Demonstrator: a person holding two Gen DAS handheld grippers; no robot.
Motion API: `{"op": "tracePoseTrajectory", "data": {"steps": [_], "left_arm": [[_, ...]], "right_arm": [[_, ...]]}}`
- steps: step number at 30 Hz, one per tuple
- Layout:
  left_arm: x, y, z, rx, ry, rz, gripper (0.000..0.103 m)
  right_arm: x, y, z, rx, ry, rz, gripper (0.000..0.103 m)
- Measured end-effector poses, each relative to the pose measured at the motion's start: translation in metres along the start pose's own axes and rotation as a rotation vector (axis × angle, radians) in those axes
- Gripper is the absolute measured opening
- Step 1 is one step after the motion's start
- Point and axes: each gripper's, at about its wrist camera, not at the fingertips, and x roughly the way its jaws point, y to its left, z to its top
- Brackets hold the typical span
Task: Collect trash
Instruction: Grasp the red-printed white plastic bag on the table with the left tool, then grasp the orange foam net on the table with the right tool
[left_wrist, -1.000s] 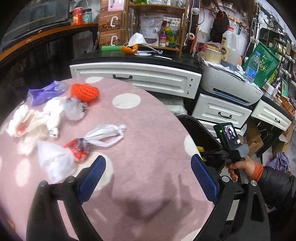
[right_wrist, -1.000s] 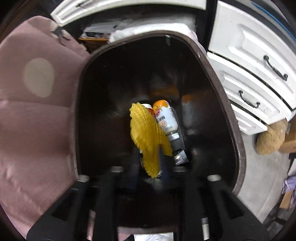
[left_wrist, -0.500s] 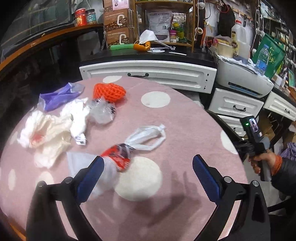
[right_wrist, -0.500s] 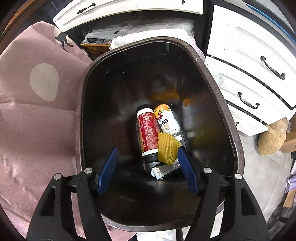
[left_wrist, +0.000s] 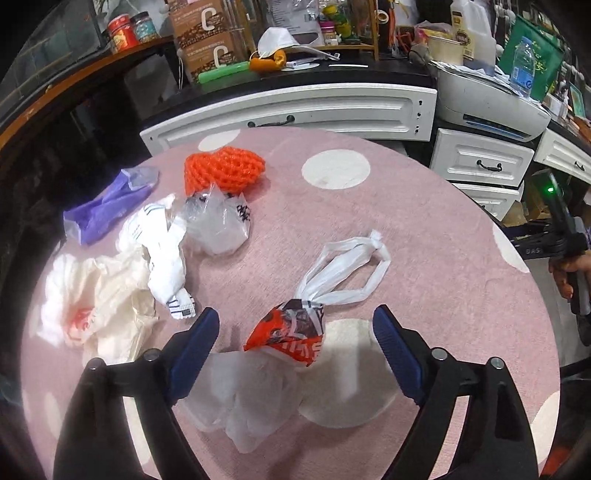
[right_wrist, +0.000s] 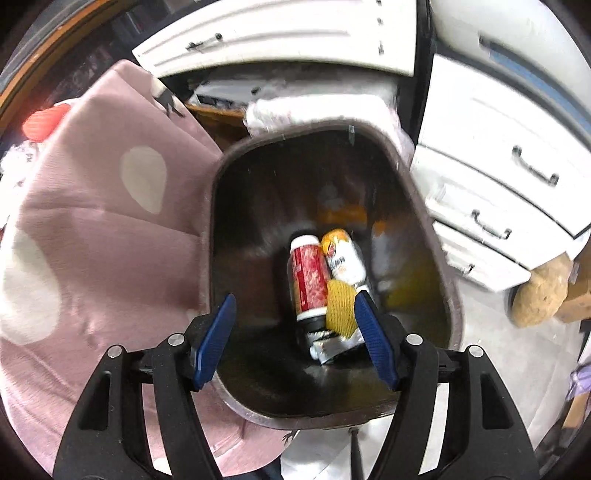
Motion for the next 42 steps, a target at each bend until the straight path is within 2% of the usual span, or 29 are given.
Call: {"op": "tracePoseTrajectory", "data": {"steps": [3, 7, 8, 10, 13, 21, 27, 33, 38, 42], "left_arm": [[0.003, 0.004, -0.004, -0.022, 0.005, -0.005, 0.078], [0.004, 0.005, -0.007, -0.055, 0.005, -0.017, 0.054], [0.003, 0.005, -0.008, -0.062, 0.003, -0.021, 0.051], [0.003, 0.006, -0.011, -0.079, 0.003, -0.031, 0.036], [-0.001, 0.007, -0.016, -0.102, -0.012, -0.03, 0.03], [-0.025, 0.009, -0.027, -0.189, -0.104, -0.012, 0.025], [-0.065, 0.027, -0.041, -0.313, -0.207, 0.068, 0.025], [-0.093, 0.048, -0.06, -0.433, -0.28, 0.09, 0.025], [-0.093, 0.064, -0.076, -0.51, -0.307, 0.101, 0.025], [-0.092, 0.065, -0.08, -0.504, -0.326, 0.108, 0.025]], "right_arm": [[-0.022, 0.01, 0.005, -0.035, -0.057, -0.005, 0.067], [-0.053, 0.025, 0.01, -0.07, -0.125, 0.015, 0.067], [-0.06, 0.031, 0.011, -0.082, -0.141, 0.021, 0.067], [-0.075, 0.044, 0.011, -0.107, -0.171, 0.04, 0.067], [-0.091, 0.065, 0.013, -0.148, -0.198, 0.072, 0.067], [-0.108, 0.124, 0.024, -0.229, -0.222, 0.173, 0.067], [-0.107, 0.18, 0.044, -0.297, -0.219, 0.265, 0.067], [-0.102, 0.24, 0.065, -0.384, -0.231, 0.319, 0.067], [-0.089, 0.278, 0.093, -0.417, -0.251, 0.323, 0.067], [-0.066, 0.297, 0.124, -0.401, -0.227, 0.289, 0.064]]}}
